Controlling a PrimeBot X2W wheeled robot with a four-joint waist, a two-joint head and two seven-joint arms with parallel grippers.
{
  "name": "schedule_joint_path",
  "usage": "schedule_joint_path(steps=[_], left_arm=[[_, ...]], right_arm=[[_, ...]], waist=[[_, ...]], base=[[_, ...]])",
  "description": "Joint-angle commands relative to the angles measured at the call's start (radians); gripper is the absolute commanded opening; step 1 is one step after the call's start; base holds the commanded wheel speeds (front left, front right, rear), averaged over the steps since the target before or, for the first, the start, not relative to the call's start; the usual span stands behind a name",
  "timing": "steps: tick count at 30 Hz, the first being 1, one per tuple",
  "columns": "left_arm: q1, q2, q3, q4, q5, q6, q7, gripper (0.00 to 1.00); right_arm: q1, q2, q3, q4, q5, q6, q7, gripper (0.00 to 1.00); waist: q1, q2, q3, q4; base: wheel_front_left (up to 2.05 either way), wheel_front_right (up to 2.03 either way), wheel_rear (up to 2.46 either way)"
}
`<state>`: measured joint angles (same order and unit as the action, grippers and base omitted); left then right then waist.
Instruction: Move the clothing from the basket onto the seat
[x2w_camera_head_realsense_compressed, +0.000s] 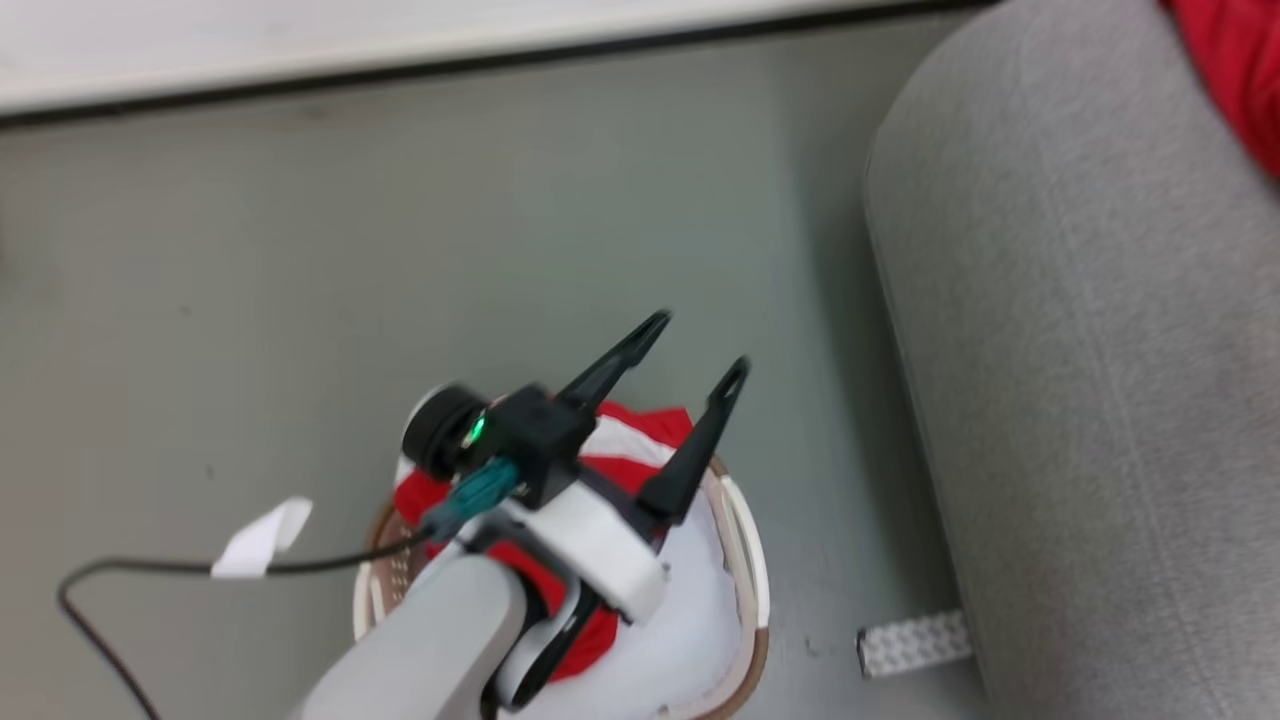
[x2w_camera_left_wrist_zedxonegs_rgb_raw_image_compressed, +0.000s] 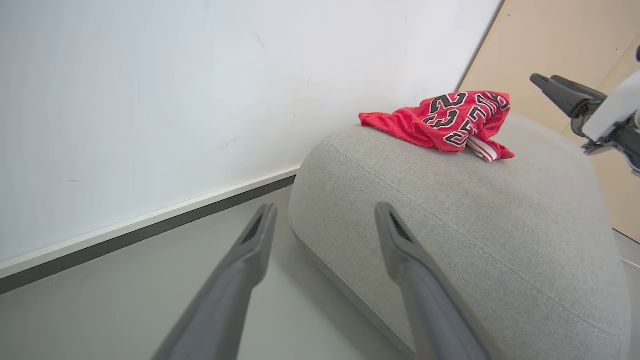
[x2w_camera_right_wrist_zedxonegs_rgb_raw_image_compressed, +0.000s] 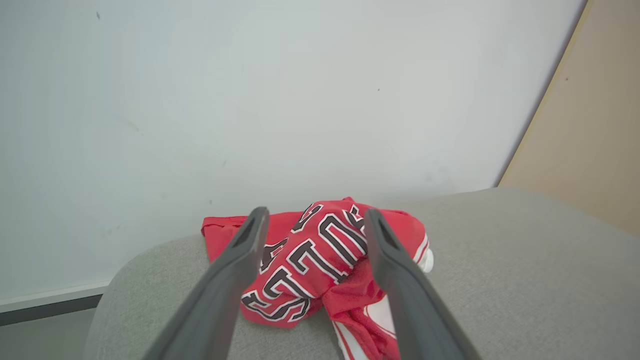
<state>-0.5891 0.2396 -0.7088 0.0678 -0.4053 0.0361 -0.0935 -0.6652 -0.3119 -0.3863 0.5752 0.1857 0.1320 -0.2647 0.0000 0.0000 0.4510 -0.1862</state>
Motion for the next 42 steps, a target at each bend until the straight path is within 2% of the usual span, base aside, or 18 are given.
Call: schedule_joint_path(steps=[1,6,12,19,24,32,42], left_arm=[[0.023,0.007,0.004,0.008,-0.013,0.004,-0.013,1.00],[0.116,0.018,0.042,0.069,-0.039,0.045,-0.092,1.00],[0.231,0.020,0.087,0.119,-0.082,0.087,-0.147,1.00],[0.361,0.037,0.156,0.135,-0.093,0.131,-0.170,1.00],[0.447,0.031,0.229,0.106,-0.054,0.157,-0.171,1.00],[0.584,-0.012,0.357,0.063,0.031,0.138,-0.171,1.00],[0.666,-0.064,0.472,0.044,0.118,0.079,-0.171,1.00]], right_arm=[[0.035,0.001,0.003,-0.014,0.008,-0.002,0.001,1.00],[0.179,0.033,0.080,-0.201,0.028,-0.003,0.000,1.00],[0.333,0.044,0.174,-0.346,0.053,-0.003,0.018,1.00],[0.505,0.079,0.279,-0.446,0.059,-0.003,0.046,1.00],[0.607,0.107,0.353,-0.450,0.039,-0.003,0.034,1.00],[0.700,0.183,0.400,-0.395,0.013,-0.003,0.007,1.00],[0.730,0.237,0.386,-0.360,-0.013,-0.003,-0.001,1.00]], waist=[[0.0000,0.0000,-0.088,0.009],[0.0000,0.0000,-0.223,0.035],[0.0000,0.0000,-0.357,0.095],[0.0000,0.0000,-0.451,0.161],[0.0000,0.0000,-0.480,0.197],[0.0000,0.0000,-0.518,0.222],[0.0000,0.0000,-0.535,0.213]], base=[[0.00,0.00,0.00],[0.00,0.00,0.00],[0.00,0.00,0.00],[0.00,0.00,0.00],[0.00,0.00,0.00],[0.00,0.00,0.00],[0.00,0.00,0.00]])
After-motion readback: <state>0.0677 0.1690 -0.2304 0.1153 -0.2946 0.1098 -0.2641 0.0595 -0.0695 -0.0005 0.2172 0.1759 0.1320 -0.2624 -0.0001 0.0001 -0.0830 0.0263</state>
